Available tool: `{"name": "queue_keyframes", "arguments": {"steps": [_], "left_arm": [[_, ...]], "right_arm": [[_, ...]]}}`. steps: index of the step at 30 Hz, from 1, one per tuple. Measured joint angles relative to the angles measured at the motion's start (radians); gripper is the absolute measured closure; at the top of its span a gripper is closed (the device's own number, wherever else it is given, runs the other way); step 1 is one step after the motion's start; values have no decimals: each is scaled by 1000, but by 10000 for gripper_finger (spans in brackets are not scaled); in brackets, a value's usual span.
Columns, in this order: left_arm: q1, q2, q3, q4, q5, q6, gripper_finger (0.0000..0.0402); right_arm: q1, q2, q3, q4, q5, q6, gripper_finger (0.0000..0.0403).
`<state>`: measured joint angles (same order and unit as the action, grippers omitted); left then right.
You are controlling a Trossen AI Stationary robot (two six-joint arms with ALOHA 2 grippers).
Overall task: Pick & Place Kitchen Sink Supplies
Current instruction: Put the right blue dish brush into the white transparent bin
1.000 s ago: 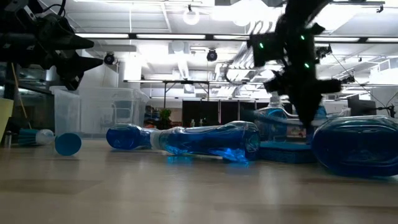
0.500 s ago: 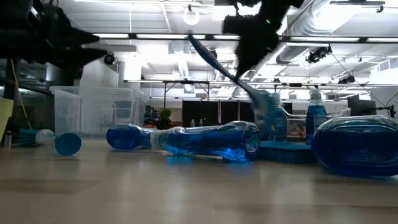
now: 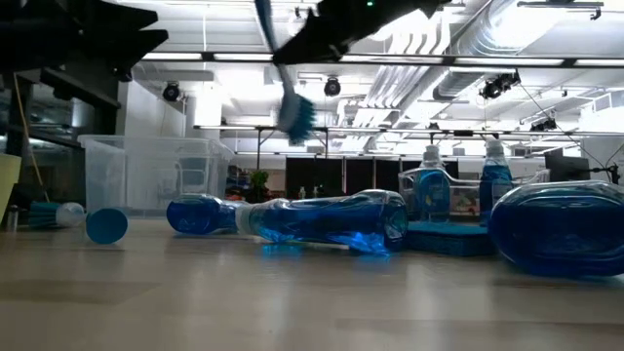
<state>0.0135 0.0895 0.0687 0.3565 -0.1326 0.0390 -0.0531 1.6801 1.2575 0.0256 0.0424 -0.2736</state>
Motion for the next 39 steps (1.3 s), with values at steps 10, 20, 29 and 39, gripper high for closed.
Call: {"name": "queue_keyframes", "arguments": {"steps": [10,20,29,39], "left_arm": [[0,262,17,226,-3,9,204],[0,579,207,232,20,16,204],[0,822,375,233,20,30,204],[0,884,436,216,20,17,206]], "right_arm": [[-6,113,0,253,-65,1,371],[-6,125,0,268,-57,4,371],[-6,125,0,245,-48,5,371],[-6,126,0,187,3,8,371]]}}
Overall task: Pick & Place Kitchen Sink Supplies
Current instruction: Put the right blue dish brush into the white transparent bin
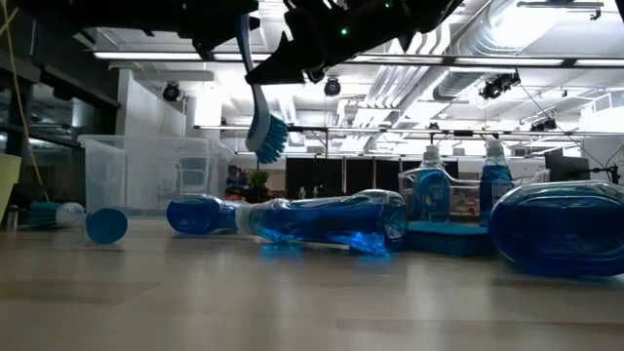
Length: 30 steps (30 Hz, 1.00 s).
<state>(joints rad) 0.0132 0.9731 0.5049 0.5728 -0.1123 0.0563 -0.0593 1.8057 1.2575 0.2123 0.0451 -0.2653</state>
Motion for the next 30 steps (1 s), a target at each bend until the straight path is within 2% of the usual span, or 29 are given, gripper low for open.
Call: {"name": "queue_keyframes", "arguments": {"steps": [4,9,15,19,26,30], "left_arm": [[0,-7,0,-14,-1,-7,236],[0,-7,0,-28,-2,-9,318],[0,-8,1,-45,-3,-9,316],[0,-9,2,-61,-18,-8,316],[0,-45,0,-152,-126,14,316],[0,-79,0,-169,-240,54,316]], "right_arm": [[0,0,0,0,12,-4,371],[2,0,0,-6,7,-6,371],[1,1,0,-9,7,-6,370],[1,1,-1,-8,20,13,337],[0,-36,0,-46,255,49,251],[1,-77,1,-79,329,48,214]]}}
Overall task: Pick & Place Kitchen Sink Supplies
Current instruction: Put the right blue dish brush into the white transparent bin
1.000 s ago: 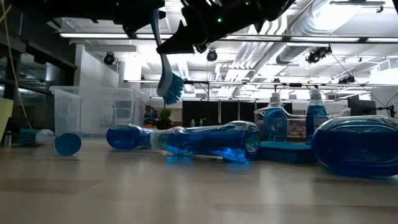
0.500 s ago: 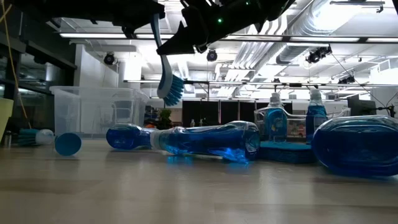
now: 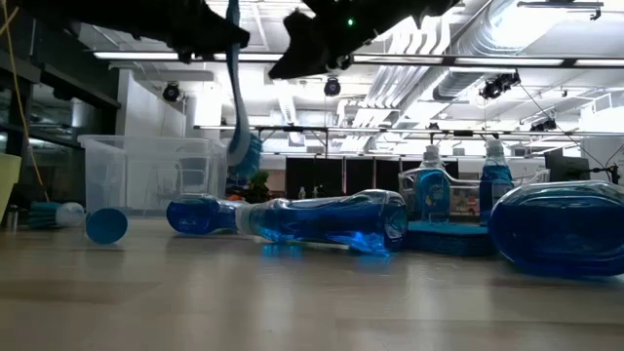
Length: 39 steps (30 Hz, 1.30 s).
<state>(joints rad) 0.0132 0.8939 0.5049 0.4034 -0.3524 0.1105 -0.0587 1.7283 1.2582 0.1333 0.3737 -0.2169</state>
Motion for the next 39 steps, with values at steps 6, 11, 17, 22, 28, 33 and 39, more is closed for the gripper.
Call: {"name": "queue_keyframes", "arguments": {"steps": [6,11,17,22,28,33,39], "left_arm": [[1,-74,2,-49,-224,110,316],[0,-126,46,-66,-260,178,317],[1,-132,132,-209,-456,325,317],[4,-123,172,-298,-588,414,317],[138,-111,172,-372,-585,423,317],[326,-77,172,-430,-432,371,317],[511,-8,172,-502,-297,316,317]], "right_arm": [[0,-14,-1,-90,8,33,195],[0,-16,-1,-140,-1,69,197],[0,-16,-1,-152,-10,82,195],[0,-16,-5,-153,-14,82,194],[0,-16,-5,-151,-19,86,194],[0,-16,-5,-151,-33,86,194],[0,-16,-5,-152,-38,86,194]]}}
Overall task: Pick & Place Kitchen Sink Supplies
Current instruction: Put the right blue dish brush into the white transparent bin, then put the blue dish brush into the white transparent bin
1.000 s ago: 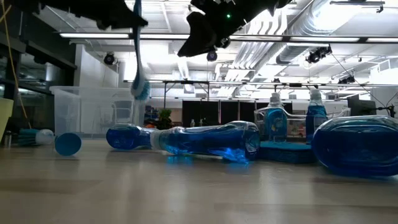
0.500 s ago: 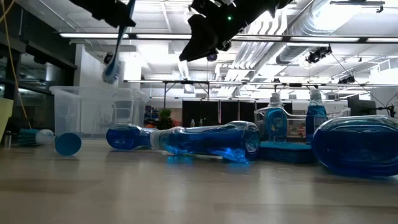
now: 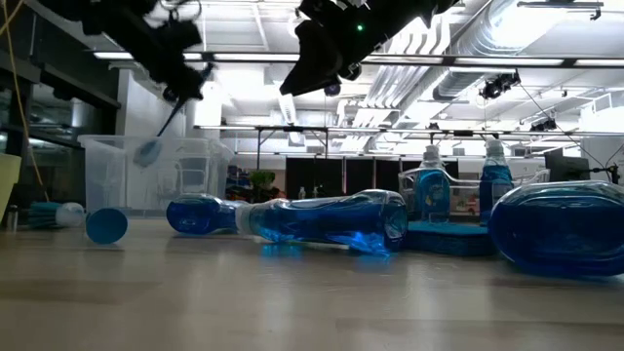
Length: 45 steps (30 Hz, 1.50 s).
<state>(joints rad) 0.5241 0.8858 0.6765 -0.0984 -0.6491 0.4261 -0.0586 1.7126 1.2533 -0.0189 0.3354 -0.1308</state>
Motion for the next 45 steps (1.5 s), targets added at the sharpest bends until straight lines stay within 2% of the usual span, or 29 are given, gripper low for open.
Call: {"name": "queue_keyframes", "arguments": {"steps": [7,11,16,19,27,41,45], "left_arm": [[141,85,0,-42,130,-21,310],[188,129,0,-50,158,-51,300],[223,171,0,-92,172,-98,310],[232,180,0,-95,172,-120,309],[229,181,0,-123,172,-137,273],[229,168,0,-109,150,-162,267],[229,150,0,-110,149,-162,244]], "right_arm": [[0,0,0,0,-2,-6,194],[0,0,0,-4,-2,-7,194],[0,0,0,-8,-2,-7,194],[0,0,0,-8,-2,-7,194],[0,0,0,-9,-2,-7,194],[0,0,0,-10,-2,-4,194],[0,0,0,-11,-2,-4,194]]}}
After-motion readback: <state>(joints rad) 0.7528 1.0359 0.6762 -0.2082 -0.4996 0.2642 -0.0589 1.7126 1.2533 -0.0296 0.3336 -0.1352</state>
